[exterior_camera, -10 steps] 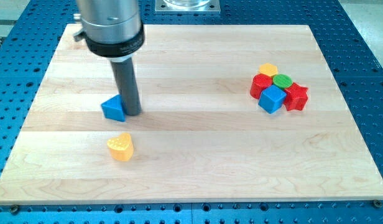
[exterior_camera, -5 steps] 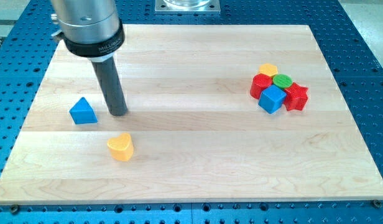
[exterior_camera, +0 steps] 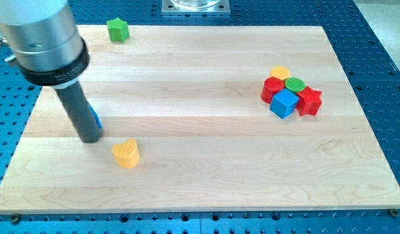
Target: Push the triangle close to the green star
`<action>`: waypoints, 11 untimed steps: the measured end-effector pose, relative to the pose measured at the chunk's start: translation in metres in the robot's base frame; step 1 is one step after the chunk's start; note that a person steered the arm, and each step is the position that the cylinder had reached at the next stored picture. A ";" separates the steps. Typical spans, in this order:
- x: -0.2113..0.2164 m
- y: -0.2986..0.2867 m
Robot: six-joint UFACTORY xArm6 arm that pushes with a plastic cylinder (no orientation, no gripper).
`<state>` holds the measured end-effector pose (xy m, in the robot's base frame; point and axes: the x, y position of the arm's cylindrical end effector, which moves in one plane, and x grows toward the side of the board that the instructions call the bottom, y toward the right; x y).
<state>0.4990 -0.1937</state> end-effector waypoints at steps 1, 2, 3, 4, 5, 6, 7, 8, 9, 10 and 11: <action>-0.033 -0.003; -0.075 0.002; -0.101 0.003; -0.114 0.012; -0.122 0.020; -0.144 0.034; -0.155 0.050; -0.156 0.058; -0.173 0.074; -0.173 0.090; -0.175 0.104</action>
<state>0.3236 -0.0899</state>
